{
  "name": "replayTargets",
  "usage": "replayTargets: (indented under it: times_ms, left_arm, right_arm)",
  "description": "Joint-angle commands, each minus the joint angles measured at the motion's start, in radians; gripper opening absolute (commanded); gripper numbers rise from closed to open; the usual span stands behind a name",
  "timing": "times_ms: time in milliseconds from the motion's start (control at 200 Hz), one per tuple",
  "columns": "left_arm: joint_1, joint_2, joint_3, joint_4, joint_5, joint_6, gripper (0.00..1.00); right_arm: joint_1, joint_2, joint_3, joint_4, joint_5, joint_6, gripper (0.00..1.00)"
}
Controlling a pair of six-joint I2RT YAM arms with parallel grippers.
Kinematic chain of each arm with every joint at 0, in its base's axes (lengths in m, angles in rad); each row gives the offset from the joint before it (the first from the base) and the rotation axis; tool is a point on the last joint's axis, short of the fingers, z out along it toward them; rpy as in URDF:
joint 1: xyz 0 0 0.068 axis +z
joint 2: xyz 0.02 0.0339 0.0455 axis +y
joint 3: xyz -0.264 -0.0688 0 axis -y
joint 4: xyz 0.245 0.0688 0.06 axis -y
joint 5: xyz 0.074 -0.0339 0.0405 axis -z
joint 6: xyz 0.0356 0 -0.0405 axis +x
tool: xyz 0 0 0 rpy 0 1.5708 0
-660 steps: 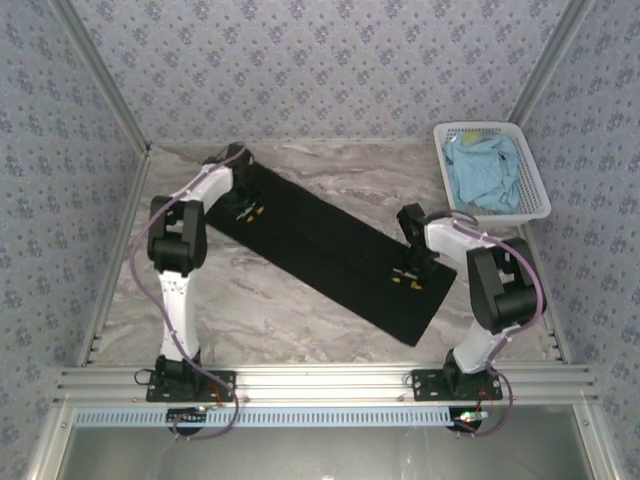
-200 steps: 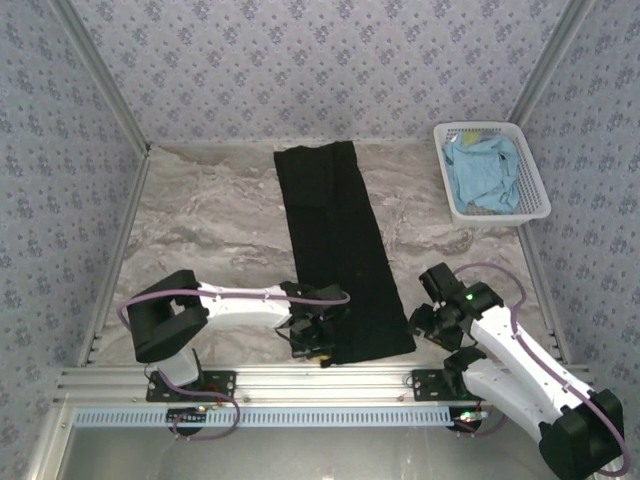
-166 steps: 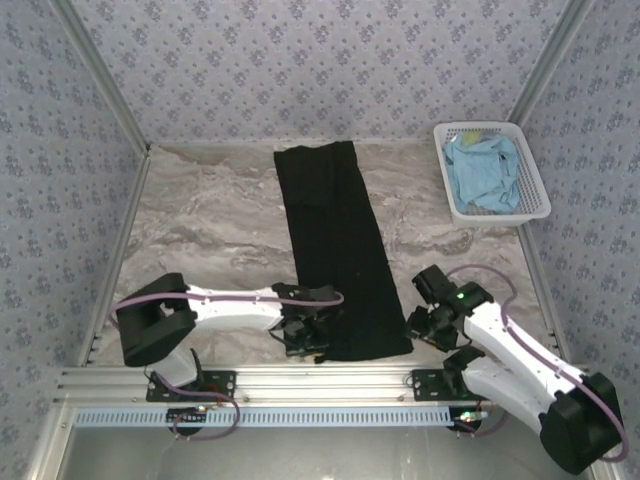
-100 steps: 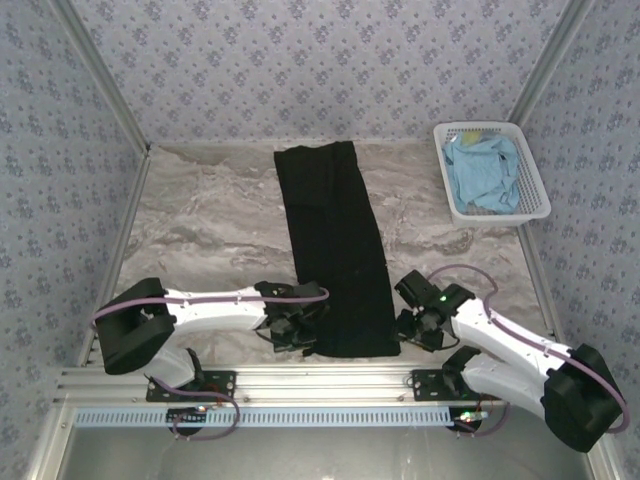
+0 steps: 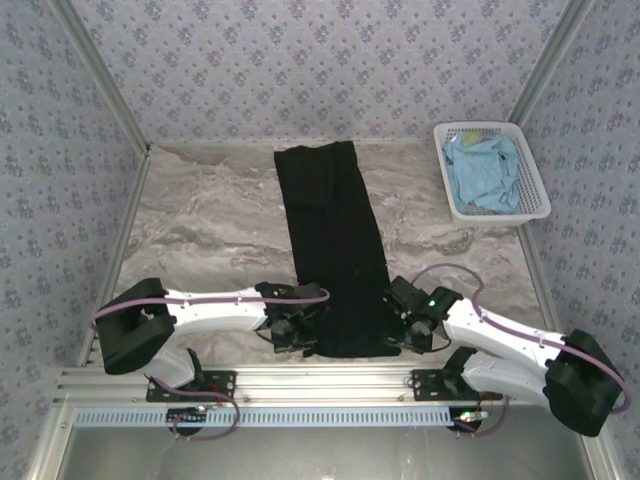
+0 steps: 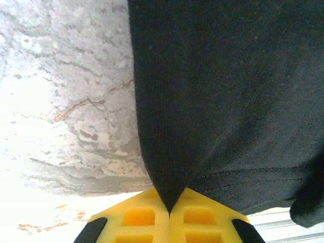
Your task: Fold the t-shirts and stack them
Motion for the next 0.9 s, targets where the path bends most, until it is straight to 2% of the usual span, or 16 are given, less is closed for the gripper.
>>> replayTargets:
  times_ms: [0, 175, 235, 305, 350, 495, 635, 759, 894]
  left_arm:
    - [-0.008, 0.013, 0.013, -0.047, -0.033, -0.105, 0.0]
    - [-0.021, 0.027, 0.03, -0.048, -0.034, -0.105, 0.0]
    - [-0.031, 0.031, 0.035, -0.046, -0.033, -0.11, 0.0]
    - [-0.054, 0.031, 0.036, -0.039, -0.029, -0.118, 0.0]
    - [-0.072, 0.03, 0.035, -0.032, -0.024, -0.128, 0.0]
    - [-0.142, 0.022, 0.043, 0.003, -0.021, -0.168, 0.0]
    - [-0.171, -0.034, 0.1, -0.082, -0.099, -0.202, 0.0]
    - [-0.156, -0.121, 0.123, -0.157, -0.185, -0.251, 0.0]
    - [-0.081, -0.2, 0.103, -0.134, -0.194, -0.263, 0.0]
  right_arm:
    - [0.02, 0.039, -0.013, 0.011, -0.009, 0.035, 0.45]
    - [0.032, 0.07, -0.002, -0.015, 0.037, 0.038, 0.36]
    - [0.033, 0.06, 0.005, -0.016, 0.058, 0.035, 0.27]
    - [0.039, 0.028, 0.029, -0.058, 0.092, 0.032, 0.08]
    - [0.046, 0.0, 0.052, -0.106, 0.117, 0.027, 0.0]
    - [0.053, -0.086, 0.101, -0.231, 0.117, 0.012, 0.0]
    - [0.064, -0.149, 0.16, -0.294, 0.112, 0.025, 0.0]
    - [0.055, -0.141, 0.236, -0.332, 0.097, -0.007, 0.0]
    - [-0.008, -0.075, 0.32, -0.315, 0.085, -0.064, 0.0]
